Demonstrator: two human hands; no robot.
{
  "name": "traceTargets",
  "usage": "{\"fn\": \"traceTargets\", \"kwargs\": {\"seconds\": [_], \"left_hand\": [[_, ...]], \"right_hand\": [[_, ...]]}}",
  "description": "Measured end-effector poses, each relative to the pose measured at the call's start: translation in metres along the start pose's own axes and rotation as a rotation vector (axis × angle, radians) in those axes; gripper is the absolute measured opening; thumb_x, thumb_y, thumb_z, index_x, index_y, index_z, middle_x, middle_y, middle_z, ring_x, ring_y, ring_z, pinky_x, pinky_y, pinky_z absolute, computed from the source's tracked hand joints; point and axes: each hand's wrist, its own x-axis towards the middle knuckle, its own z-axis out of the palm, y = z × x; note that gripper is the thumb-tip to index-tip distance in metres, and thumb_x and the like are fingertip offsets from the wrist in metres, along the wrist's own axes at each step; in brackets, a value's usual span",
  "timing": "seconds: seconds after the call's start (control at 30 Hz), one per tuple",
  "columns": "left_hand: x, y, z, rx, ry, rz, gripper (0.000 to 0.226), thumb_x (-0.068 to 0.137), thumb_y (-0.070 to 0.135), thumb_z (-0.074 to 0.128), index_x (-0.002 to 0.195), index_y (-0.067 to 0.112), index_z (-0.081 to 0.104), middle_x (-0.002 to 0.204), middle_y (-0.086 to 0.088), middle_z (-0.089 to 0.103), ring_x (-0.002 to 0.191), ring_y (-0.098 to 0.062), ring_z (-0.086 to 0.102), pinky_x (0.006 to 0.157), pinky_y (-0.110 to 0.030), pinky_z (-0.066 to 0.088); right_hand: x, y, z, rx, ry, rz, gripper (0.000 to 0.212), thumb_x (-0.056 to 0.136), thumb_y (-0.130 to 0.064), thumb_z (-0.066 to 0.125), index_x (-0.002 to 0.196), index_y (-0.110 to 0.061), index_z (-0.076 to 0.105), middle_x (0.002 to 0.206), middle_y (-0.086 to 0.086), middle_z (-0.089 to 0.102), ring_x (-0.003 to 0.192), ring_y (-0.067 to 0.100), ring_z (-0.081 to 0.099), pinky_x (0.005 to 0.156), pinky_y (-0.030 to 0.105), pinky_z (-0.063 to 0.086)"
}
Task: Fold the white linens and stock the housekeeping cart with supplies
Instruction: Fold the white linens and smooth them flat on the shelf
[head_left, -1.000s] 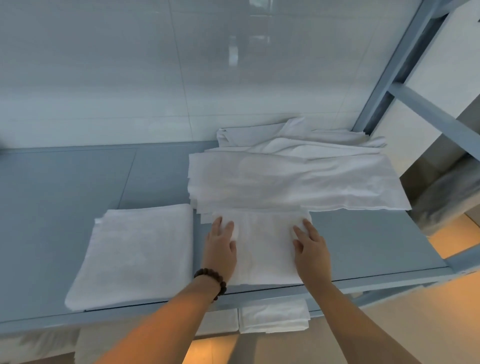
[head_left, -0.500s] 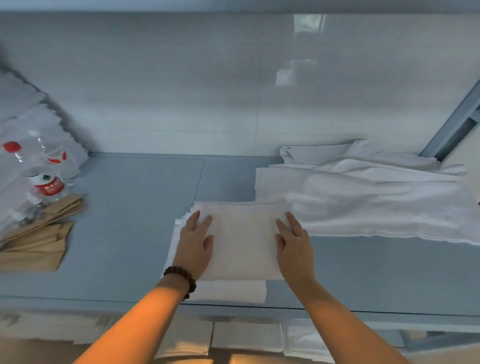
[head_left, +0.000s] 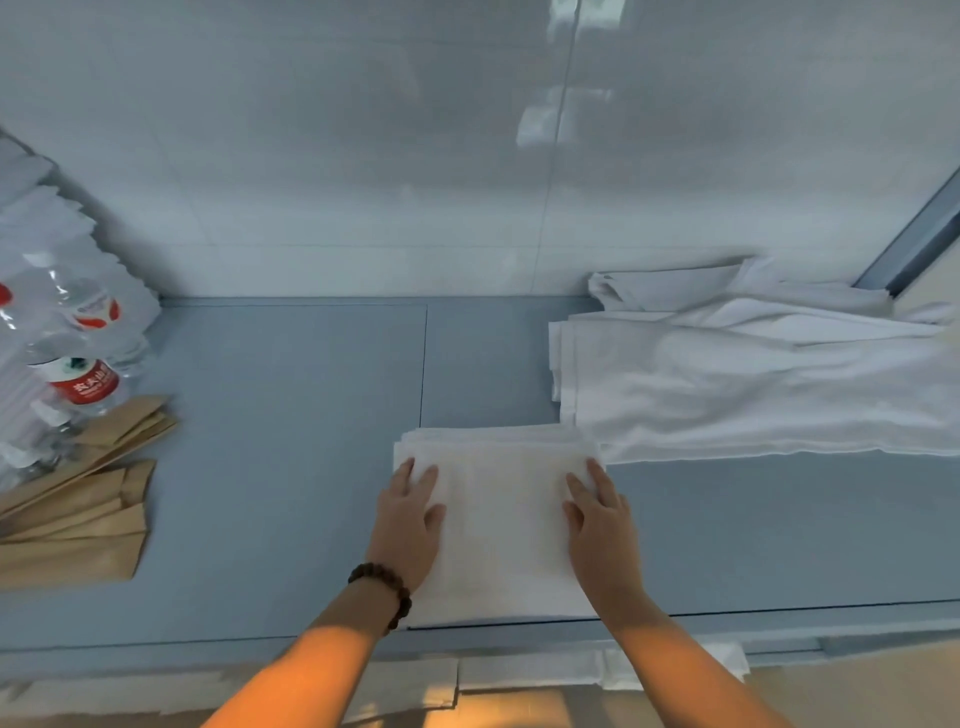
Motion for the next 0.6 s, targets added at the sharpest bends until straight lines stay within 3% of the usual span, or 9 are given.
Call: {"fn": "traceTargets", "kwargs": {"seconds": [0.07, 0.17, 0.27, 0.33, 0.47, 0.6], "left_hand": [[0.002, -0.001, 0.002, 0.008, 0.019, -0.011, 0.047, 0.097, 0.016, 0.049, 0.144, 0.014, 0.041, 0.158, -0.009, 0.018, 0.141, -0.028, 0.022, 0.114, -0.031, 0.017], [0.002, 0.002, 0.003, 0.277, 0.092, -0.071, 0.048, 0.096, 0.031, 0.045, 0.143, 0.026, 0.041, 0.157, -0.008, 0.019, 0.136, -0.031, 0.027, 0.11, -0.041, 0.024], [0.006, 0.015, 0.009, 0.387, 0.166, 0.077, 0.045, 0.096, 0.028, 0.043, 0.14, 0.021, 0.045, 0.158, -0.011, 0.016, 0.145, -0.034, 0.011, 0.115, -0.046, 0.012], [0.013, 0.024, 0.018, 0.439, 0.105, 0.207, 0.047, 0.098, 0.024, 0.035, 0.145, 0.018, 0.039, 0.16, -0.009, 0.008, 0.147, -0.031, -0.005, 0.118, -0.042, -0.004], [0.021, 0.025, 0.035, 0.522, -0.039, 0.197, 0.053, 0.102, 0.033, 0.019, 0.153, 0.024, 0.01, 0.161, -0.002, -0.006, 0.147, -0.023, -0.015, 0.117, -0.039, -0.014], [0.026, 0.009, 0.028, 0.519, -0.1, 0.188, 0.057, 0.099, 0.047, 0.019, 0.152, 0.036, 0.004, 0.16, 0.01, -0.009, 0.146, -0.014, -0.013, 0.117, -0.039, -0.011]], "right_hand": [[0.003, 0.001, -0.001, -0.022, 0.0, 0.007, 0.037, 0.099, -0.019, 0.046, 0.135, -0.019, 0.054, 0.156, -0.008, 0.024, 0.13, 0.027, 0.036, 0.1, 0.033, 0.039], [0.006, 0.001, -0.001, -0.184, -0.023, 0.021, 0.04, 0.099, -0.024, 0.044, 0.139, -0.024, 0.049, 0.158, -0.003, 0.02, 0.132, 0.03, 0.03, 0.105, 0.036, 0.033], [0.011, -0.016, 0.0, -0.222, 0.051, -0.132, 0.042, 0.097, -0.026, 0.049, 0.139, -0.024, 0.048, 0.157, 0.004, 0.023, 0.144, 0.032, 0.018, 0.115, 0.044, 0.019], [0.017, -0.034, 0.008, -0.19, 0.003, -0.31, 0.042, 0.098, -0.027, 0.044, 0.14, -0.025, 0.046, 0.158, 0.001, 0.021, 0.147, 0.025, 0.009, 0.118, 0.043, 0.006], [0.021, -0.046, 0.037, -0.265, -0.212, -0.364, 0.051, 0.102, -0.04, 0.02, 0.152, -0.03, 0.014, 0.16, -0.008, 0.0, 0.139, 0.009, -0.023, 0.115, 0.039, -0.018], [0.03, -0.027, 0.034, -0.377, -0.277, -0.383, 0.056, 0.098, -0.054, 0.009, 0.15, -0.039, -0.003, 0.159, -0.014, -0.009, 0.137, 0.004, -0.026, 0.113, 0.038, -0.021]]}}
